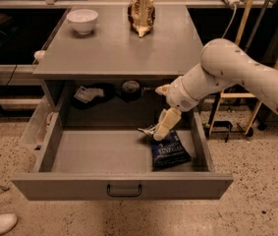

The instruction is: Pick blue chip bag from top drawer and place on counter

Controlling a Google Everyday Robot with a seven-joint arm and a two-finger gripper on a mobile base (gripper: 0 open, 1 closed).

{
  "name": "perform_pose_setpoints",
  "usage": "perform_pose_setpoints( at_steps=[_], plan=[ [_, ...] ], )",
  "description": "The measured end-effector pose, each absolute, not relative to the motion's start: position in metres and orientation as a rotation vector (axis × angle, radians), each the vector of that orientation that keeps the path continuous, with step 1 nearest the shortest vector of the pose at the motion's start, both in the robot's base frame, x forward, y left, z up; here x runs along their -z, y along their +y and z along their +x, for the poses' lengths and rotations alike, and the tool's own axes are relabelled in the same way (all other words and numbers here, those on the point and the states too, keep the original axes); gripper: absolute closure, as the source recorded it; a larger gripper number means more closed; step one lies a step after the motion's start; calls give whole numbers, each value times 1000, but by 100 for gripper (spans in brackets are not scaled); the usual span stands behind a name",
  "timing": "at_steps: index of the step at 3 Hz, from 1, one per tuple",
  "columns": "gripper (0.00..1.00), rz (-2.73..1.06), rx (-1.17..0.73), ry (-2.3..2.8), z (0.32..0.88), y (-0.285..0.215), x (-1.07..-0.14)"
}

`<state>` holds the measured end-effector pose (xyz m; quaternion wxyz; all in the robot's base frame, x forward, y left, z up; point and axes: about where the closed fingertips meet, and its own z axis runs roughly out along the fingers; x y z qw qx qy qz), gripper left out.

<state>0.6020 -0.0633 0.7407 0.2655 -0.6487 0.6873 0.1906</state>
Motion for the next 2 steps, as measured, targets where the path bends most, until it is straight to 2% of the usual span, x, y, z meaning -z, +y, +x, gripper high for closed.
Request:
perform_pose_setpoints(
  at_steps=[1,2],
  plan=[
    [0,-1802,-635,1881,595,-80,-685],
    [0,-1802,-635,1881,595,-80,-685]
  ],
)
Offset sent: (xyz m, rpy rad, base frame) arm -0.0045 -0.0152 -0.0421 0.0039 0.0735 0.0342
